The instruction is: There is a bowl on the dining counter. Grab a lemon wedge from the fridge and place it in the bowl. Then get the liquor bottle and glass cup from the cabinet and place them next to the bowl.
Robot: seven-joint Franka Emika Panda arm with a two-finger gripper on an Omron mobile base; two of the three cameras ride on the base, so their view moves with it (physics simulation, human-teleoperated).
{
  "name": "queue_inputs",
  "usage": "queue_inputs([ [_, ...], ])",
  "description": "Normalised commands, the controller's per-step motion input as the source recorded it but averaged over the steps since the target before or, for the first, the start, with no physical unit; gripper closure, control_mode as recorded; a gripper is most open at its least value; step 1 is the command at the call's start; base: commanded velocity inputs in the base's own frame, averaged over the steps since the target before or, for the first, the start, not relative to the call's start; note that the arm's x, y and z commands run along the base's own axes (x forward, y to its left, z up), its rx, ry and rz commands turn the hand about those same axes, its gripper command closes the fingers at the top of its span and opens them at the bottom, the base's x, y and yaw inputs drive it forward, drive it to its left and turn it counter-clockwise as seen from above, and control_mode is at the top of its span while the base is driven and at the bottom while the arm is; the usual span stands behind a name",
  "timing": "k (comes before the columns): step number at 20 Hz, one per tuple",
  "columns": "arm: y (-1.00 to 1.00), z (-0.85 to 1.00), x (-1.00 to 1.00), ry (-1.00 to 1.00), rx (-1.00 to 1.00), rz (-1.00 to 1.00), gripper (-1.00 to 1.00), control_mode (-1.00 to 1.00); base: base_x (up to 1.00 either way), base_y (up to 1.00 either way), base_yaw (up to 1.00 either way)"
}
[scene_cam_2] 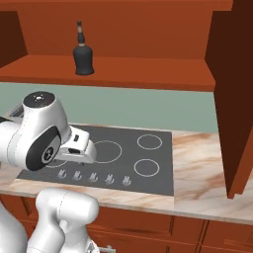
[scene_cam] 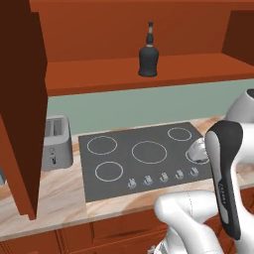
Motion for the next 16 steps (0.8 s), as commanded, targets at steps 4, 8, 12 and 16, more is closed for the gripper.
queue_inputs([
  [4,0.0,0.0,0.0,0.0,0.0,0.0,-1.0,1.0,0.65,0.17,0.0],
  [8,0.07,0.19,0.06,-0.05,0.0,0.0,-1.0,-1.0,0.1,0.04,0.0],
  [12,0.02,0.65,-0.25,-0.35,0.0,0.0,-1.0,-1.0,0.0,0.0,0.0],
  [16,0.0,0.83,-0.29,-0.42,0.0,0.0,-1.0,-1.0,0.0,0.0,0.0],
])
